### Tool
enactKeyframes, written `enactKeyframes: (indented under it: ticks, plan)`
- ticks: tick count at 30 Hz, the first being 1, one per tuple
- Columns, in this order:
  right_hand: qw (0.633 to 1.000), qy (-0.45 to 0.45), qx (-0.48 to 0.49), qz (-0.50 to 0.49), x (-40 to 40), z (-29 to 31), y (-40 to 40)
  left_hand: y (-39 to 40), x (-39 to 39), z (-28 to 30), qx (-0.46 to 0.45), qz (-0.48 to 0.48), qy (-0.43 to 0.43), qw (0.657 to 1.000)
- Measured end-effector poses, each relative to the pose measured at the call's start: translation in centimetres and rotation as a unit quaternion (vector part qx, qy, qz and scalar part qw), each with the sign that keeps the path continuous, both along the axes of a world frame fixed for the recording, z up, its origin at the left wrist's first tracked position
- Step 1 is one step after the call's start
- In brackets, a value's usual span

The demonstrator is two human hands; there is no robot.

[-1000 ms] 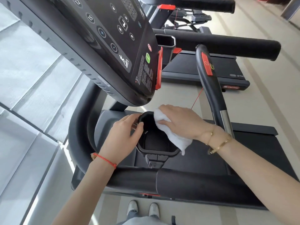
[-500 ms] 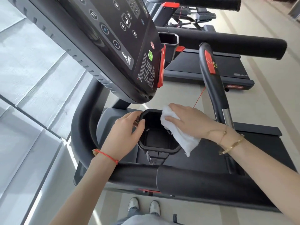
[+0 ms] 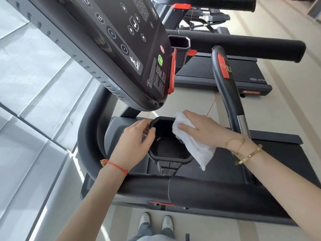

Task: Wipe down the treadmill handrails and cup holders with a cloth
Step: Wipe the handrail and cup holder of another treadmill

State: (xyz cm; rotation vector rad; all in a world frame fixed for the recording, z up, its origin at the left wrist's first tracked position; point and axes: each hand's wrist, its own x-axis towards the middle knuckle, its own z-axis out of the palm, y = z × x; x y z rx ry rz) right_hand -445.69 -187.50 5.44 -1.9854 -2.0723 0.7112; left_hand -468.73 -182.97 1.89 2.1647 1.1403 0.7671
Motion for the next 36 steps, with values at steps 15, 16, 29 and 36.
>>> enactKeyframes:
  ticks: [15, 16, 29, 36]
  plan:
    - [1.000, -0.007, -0.006, 0.013, -0.1, -0.1, -0.1, 0.0, -0.1, 0.1, 0.009, -0.001, -0.013, 1.000]
    - [1.000, 0.011, -0.015, 0.012, 0.1, 0.0, -0.3, -0.1, -0.1, 0.1, 0.013, 0.000, -0.013, 1.000]
    - [0.997, -0.069, 0.038, -0.026, -2.4, 0.4, 1.0, 0.0, 0.0, 0.2, 0.013, -0.005, -0.007, 1.000]
    - [0.961, 0.098, -0.016, -0.260, -5.2, -1.5, -5.2, 0.0, 0.1, 0.0, 0.025, 0.003, -0.005, 1.000]
